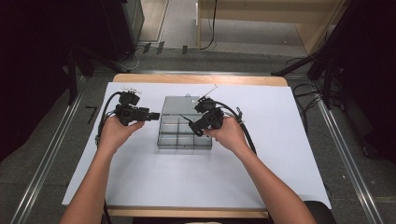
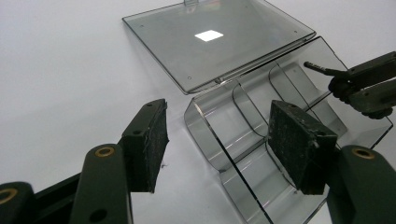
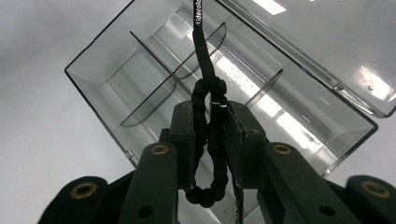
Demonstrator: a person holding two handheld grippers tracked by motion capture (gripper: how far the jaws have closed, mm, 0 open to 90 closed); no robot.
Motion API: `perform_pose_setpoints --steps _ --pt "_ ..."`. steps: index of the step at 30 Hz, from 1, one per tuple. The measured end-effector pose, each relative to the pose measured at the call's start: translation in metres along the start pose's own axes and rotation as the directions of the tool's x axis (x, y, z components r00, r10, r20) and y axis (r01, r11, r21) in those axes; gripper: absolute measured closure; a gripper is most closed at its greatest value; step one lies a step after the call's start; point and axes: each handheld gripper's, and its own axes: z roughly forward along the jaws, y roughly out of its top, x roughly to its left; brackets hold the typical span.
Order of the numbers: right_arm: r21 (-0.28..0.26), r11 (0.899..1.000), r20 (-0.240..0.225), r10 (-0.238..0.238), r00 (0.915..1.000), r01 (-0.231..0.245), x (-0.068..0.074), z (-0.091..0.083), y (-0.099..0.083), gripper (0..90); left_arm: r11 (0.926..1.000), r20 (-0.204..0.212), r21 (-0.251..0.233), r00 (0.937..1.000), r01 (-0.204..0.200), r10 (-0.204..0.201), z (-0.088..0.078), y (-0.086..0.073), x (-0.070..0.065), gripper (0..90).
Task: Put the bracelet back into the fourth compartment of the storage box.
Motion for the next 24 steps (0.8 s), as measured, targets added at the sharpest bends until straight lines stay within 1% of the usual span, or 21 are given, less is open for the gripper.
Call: perform_pose_setpoints --steps 8,9,10,14,20,22,24 --pt "0.009 1.0 -0.012 0.004 0.9999 -0.004 0.005 0.007 0.007 75.5 1.0 0.001 -0.006 1.0 0.007 -0.007 0.0 0.001 0.001 38.6" --pt "0.015 1.0 -0.012 -0.006 0.9999 0.006 0.005 0.008 0.008 75.5 1.0 0.001 -0.006 1.0 0.006 -0.006 0.0 0.001 0.001 38.6" --pt "0.015 1.0 -0.014 0.0 0.9999 0.001 0.006 0.01 0.008 75.5 1.0 0.001 -0.004 1.0 0.003 -0.003 0.0 0.001 0.001 38.6" --pt "0.04 0.999 -0.001 -0.016 0.9999 0.016 0.008 0.016 0.011 75.5 1.0 -0.006 -0.002 1.0 -0.007 0.007 -0.001 0.002 0.002 38.9" --pt "0.038 0.999 -0.003 -0.021 0.9998 0.021 0.013 0.021 0.016 75.4 0.9999 -0.004 -0.01 1.0 -0.005 0.005 -0.002 0.002 0.002 38.8" --pt "0.038 0.999 -0.007 -0.024 0.9997 0.024 0.014 0.023 0.017 75.4 0.9998 -0.007 -0.019 0.9999 -0.011 0.011 -0.003 0.002 0.001 38.8" --pt "0.044 0.999 -0.011 -0.027 0.9996 0.027 0.016 0.026 0.018 75.5 0.9992 0.0 -0.035 0.9999 -0.017 0.017 -0.004 0.003 0.0 38.8"
